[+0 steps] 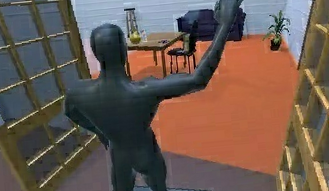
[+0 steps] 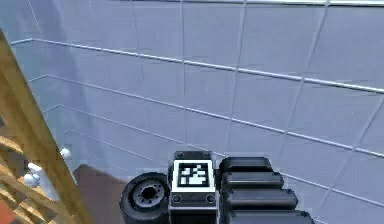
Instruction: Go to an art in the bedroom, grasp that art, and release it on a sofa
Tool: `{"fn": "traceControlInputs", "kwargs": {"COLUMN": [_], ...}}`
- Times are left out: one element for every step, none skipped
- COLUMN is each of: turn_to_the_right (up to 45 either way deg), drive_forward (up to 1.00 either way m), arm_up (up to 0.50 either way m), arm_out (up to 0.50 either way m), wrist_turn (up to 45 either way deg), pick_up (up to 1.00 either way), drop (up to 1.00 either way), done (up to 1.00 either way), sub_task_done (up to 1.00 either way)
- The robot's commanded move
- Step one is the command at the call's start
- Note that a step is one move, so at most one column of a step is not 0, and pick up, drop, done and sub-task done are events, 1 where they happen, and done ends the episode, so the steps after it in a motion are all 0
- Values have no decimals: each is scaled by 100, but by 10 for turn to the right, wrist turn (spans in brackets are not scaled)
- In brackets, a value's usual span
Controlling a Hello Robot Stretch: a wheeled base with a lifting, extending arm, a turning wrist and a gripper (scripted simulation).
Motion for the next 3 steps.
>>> {"fn": "traceControlInputs", "kwargs": {"turn_to_the_right": [0, 180, 0], "drive_forward": [45, 0, 100], "arm_up": [0, 0, 0], "arm_out": [0, 0, 0], "wrist_turn": [0, 0, 0], "pick_up": [0, 0, 0], "drop": [0, 0, 0], "done": [0, 0, 0], "sub_task_done": [0, 0, 0]}}
